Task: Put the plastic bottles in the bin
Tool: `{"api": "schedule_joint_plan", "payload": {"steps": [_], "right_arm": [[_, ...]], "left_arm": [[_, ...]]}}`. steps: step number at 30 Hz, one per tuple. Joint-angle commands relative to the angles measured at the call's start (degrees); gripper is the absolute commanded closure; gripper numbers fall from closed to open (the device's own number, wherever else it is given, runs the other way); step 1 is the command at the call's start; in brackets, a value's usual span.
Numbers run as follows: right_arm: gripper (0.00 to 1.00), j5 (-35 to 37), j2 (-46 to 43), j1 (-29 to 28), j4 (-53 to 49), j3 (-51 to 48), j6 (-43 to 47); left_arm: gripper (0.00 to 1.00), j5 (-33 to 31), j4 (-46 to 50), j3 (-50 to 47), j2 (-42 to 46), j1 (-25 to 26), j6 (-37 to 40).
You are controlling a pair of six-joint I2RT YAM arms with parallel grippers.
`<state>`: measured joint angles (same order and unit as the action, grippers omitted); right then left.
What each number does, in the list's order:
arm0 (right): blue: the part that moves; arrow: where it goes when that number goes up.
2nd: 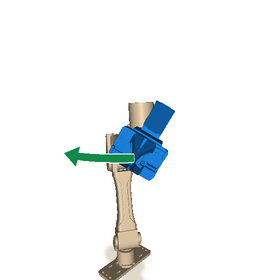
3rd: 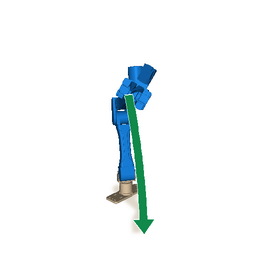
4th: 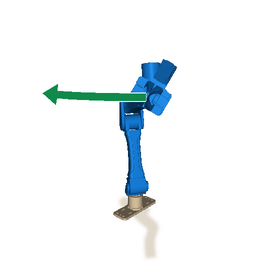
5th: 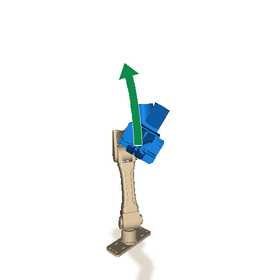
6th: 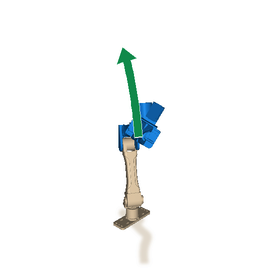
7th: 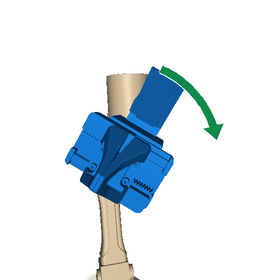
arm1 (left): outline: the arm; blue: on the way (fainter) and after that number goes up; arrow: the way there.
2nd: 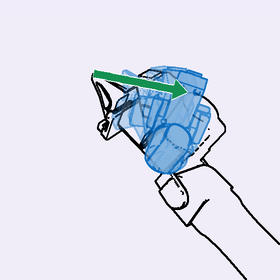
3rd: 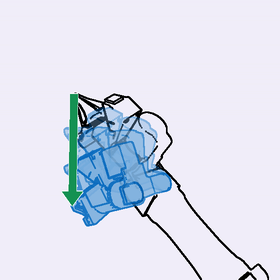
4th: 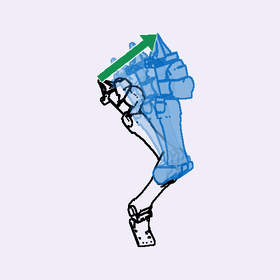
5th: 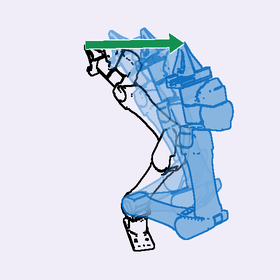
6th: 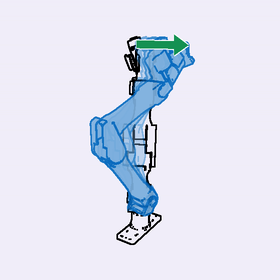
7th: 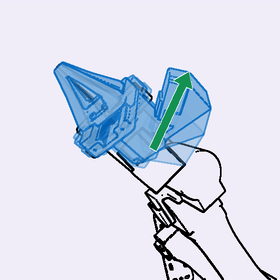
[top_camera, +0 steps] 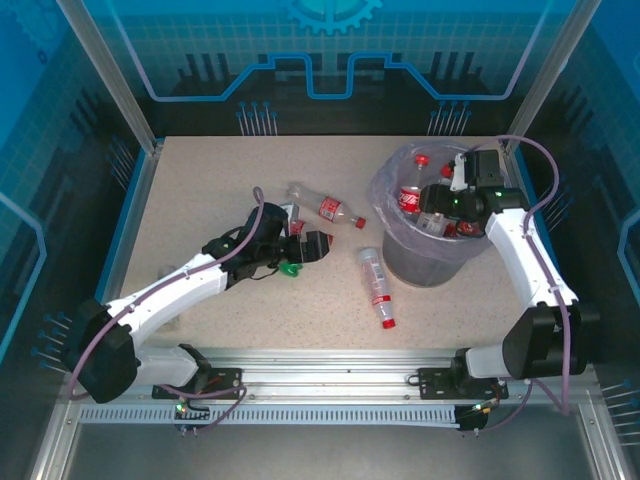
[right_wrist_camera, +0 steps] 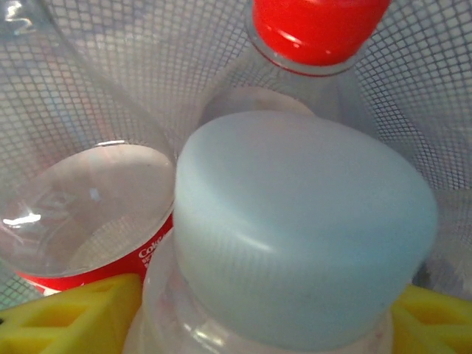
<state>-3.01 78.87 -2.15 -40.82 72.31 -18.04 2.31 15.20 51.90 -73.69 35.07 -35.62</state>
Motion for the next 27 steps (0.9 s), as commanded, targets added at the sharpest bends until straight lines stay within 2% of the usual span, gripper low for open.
{"api": "schedule_joint_plan", "payload": {"steps": [1,8,17,21,24,27], "right_arm": [[0.22,-0.3,-1.9,-1.0,-3.9,4.9,1.4],[0.09,1.5,-3.7,-1.0,-8.6,11.6,4.4],[0.07,0.0,-8.0,-1.3,-11.2,15.3,6.9],[0.07,-2.6,-11.2,-1.7,-11.8,15.5,7.2],[0.07,-3.9,-12.9,-2.3,-12.2,15.1,7.0],[0.07,-3.9,-14.2,-2.9,-12.1,14.0,6.8]], "left_arm": [[0.03,-1.0,1.6,-1.1,1.2,-0.5,0.7],[0.02,-1.1,3.3,-0.9,0.9,-0.7,0.7],[0.01,-3.7,5.0,-2.8,1.7,-2.3,-3.2],[0.01,-7.4,9.2,-5.4,4.1,-6.2,-7.5],[0.02,-7.1,7.7,-9.6,6.4,-10.7,-11.7],[0.03,-6.5,4.4,-12.8,6.9,-13.2,-16.0]]}}
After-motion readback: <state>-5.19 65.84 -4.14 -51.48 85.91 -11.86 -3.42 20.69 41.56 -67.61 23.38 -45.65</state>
